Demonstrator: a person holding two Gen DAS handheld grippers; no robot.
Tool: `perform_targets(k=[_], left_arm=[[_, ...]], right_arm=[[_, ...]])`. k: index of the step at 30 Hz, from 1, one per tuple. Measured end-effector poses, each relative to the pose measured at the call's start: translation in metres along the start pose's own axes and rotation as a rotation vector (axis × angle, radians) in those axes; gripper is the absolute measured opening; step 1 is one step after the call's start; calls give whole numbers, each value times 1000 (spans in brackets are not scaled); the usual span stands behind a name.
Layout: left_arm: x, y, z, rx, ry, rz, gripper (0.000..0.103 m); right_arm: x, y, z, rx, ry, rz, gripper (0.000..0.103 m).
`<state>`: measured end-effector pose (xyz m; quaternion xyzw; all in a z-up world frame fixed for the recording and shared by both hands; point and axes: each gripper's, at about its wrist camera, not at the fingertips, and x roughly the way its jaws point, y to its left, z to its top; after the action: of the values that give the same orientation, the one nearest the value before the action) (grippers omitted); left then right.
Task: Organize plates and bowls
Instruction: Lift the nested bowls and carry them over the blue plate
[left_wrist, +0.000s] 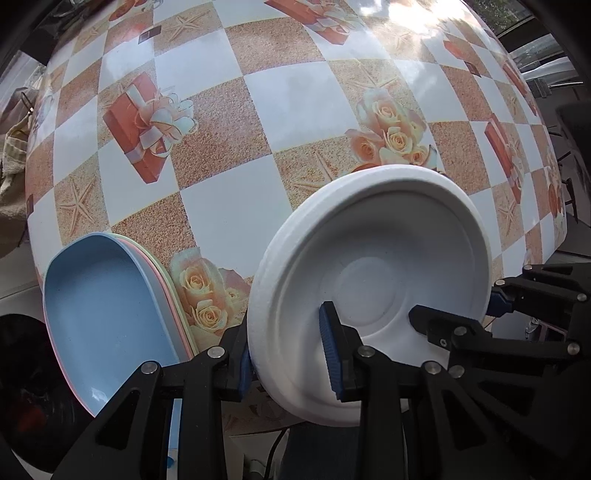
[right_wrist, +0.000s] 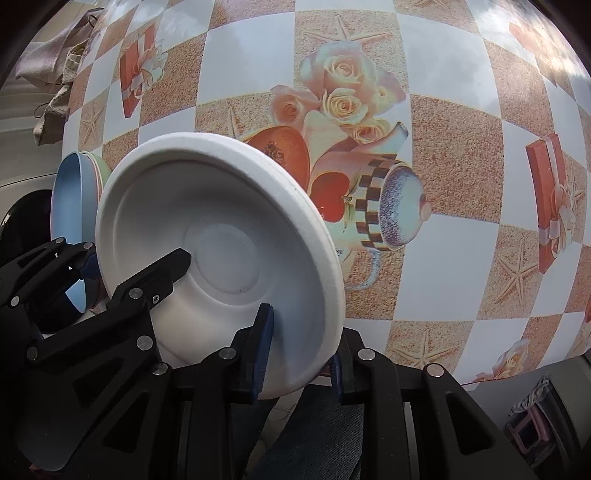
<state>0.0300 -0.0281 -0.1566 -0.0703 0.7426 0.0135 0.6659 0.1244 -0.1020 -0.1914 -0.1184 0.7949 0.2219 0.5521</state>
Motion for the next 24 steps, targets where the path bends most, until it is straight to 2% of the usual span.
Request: perform_targets(k=[14, 24], left_arm=[[-38, 2, -6, -37, -103, 9, 35], [-68, 30, -18, -104, -173, 14, 35]], right_arm=[[-24, 22, -10, -39, -67, -19, 29], [-39, 59, -17, -111, -110, -49, 29]])
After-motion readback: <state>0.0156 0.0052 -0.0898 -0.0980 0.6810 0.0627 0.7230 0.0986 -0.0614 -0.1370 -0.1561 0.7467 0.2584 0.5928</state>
